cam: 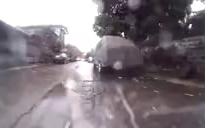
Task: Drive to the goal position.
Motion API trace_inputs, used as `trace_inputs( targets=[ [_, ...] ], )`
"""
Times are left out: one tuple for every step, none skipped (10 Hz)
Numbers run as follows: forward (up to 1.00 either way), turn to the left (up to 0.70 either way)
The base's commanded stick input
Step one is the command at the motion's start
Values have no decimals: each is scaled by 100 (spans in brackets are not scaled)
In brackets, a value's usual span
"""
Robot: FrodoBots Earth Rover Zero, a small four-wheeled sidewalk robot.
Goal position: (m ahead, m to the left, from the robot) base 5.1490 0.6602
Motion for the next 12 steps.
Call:
trace_inputs(
  targets=[
    [100, 0],
    [100, 21],
    [100, 27],
    [100, 27],
    [100, 27],
    [100, 27],
    [100, 27],
    [100, 27],
    [100, 27],
    [100, 17],
    [100, 0],
    [100, 0]
  ],
)
